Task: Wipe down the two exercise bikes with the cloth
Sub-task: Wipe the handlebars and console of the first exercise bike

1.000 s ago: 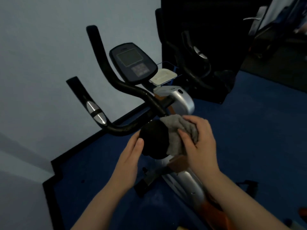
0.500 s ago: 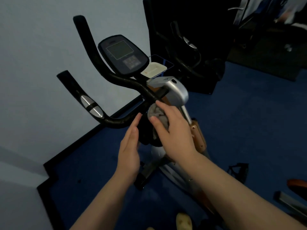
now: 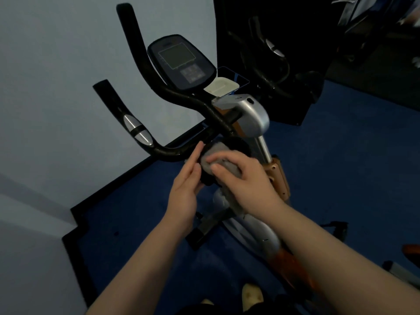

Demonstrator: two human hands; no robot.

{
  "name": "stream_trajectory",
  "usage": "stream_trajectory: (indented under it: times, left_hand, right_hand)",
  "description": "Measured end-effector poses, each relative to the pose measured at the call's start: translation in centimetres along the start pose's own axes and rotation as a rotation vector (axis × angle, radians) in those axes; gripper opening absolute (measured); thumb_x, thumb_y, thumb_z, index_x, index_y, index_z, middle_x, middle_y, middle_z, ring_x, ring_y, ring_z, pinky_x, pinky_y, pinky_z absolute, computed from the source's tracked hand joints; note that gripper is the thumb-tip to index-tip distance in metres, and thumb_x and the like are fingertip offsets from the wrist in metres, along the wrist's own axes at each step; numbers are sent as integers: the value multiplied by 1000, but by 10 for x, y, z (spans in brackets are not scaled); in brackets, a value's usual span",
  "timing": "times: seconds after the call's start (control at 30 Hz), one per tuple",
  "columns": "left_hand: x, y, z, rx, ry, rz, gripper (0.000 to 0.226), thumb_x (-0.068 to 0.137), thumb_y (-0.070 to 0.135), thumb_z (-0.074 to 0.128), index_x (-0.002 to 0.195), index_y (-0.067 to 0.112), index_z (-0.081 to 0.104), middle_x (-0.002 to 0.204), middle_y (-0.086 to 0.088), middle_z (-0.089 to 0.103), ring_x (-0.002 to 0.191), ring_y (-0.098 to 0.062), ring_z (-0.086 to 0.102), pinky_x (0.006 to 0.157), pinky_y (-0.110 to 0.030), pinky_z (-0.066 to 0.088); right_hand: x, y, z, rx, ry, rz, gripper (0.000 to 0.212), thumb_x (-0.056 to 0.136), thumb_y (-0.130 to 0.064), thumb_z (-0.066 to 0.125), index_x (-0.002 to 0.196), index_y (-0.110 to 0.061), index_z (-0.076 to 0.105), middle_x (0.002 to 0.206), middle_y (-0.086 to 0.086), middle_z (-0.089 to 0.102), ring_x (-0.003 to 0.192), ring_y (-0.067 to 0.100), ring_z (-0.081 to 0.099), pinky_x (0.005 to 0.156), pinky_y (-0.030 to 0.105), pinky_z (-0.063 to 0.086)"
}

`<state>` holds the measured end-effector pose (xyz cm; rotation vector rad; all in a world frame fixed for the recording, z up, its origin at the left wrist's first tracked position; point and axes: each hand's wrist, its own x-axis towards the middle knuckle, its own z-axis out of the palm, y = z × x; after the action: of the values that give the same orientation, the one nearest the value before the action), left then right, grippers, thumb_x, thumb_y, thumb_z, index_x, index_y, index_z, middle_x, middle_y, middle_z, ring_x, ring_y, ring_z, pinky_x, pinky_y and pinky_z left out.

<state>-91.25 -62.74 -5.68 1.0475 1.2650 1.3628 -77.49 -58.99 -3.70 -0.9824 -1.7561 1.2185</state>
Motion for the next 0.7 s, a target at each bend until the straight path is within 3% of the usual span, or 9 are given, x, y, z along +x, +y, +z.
stream_trajectory:
  times: [0.1,0.17,0.27,0.33,0.5,0.7]
  left_hand:
    - [2,-2,-5,-23,-18,-25,42,103,22,38,140,39,46,141,9,53,129,-9,50,112,-43,36]
    - [2,-3,-4,-46,-24,-29,42,103,22,38,141,37,46,141,7,53,129,-10,51,111,-42,37]
    - [3,-1,-2,-95,-21,-25,45,98,28,40,142,31,44,137,7,57,125,-7,54,103,-32,44]
    - [4,1,-2,-103,-28,-30,45,97,32,39,142,31,45,131,10,62,122,-5,56,96,-23,49]
    - [6,5,1,-31,35,-1,38,102,29,35,137,30,51,127,11,63,118,-4,58,97,-21,48]
    - [24,20,15,148,270,66,23,95,11,54,112,20,67,99,8,68,90,2,63,79,-14,49]
  right_hand:
    - [-11,0,-15,-15,-43,19,13,93,-19,63,102,-23,72,103,-8,69,98,1,63,83,17,48]
    - [2,-6,-13,-7,-65,25,13,94,-19,63,102,-22,72,98,-10,70,94,1,64,81,17,50]
    - [14,-11,-1,-16,-49,-11,16,94,-19,62,106,-23,71,103,-5,68,98,6,64,87,26,52]
    - [4,-7,-2,-60,-35,-44,16,93,-18,63,105,-26,70,103,-8,64,100,3,61,89,21,49]
    - [-11,-1,-35,-240,-114,-27,15,90,-20,68,99,-31,72,102,-13,65,100,-1,60,90,19,46]
    - [8,-20,-70,-108,388,-138,16,94,-17,62,106,-22,71,105,-5,66,99,5,61,83,24,52]
